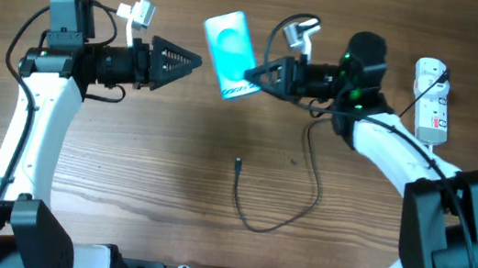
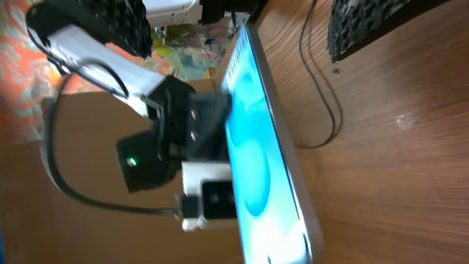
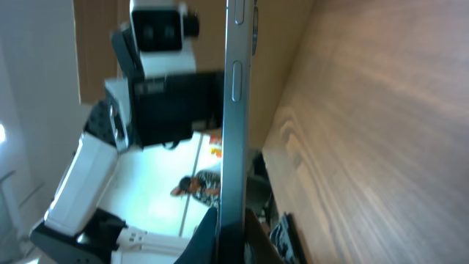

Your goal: Plug charger to phone and switch on socket

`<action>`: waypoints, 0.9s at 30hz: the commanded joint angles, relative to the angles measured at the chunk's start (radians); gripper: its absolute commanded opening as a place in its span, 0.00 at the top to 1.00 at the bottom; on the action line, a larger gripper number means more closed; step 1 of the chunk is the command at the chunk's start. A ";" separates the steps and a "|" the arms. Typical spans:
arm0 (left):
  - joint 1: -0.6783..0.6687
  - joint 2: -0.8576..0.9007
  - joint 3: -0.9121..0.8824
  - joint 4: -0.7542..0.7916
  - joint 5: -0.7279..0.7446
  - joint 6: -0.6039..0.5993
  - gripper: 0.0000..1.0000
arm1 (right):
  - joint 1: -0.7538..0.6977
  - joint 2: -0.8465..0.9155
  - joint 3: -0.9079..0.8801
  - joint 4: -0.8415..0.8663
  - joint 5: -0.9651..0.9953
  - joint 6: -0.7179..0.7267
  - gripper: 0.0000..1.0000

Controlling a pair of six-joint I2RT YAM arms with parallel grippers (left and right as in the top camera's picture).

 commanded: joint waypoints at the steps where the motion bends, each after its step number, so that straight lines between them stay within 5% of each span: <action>1: 0.005 0.010 -0.008 0.069 -0.050 -0.142 0.22 | 0.082 -0.021 0.026 0.014 -0.004 -0.015 0.96; 6: 0.005 0.010 -0.008 0.159 -0.040 -0.286 0.30 | 0.151 -0.021 0.026 0.014 0.101 0.001 0.96; 16: 0.005 0.010 -0.008 0.255 0.230 -0.323 0.41 | 0.180 -0.021 0.027 0.154 0.278 0.088 0.96; 27: 0.005 0.010 -0.008 0.276 0.251 -0.322 0.49 | 0.180 -0.021 0.027 0.163 0.287 0.131 0.96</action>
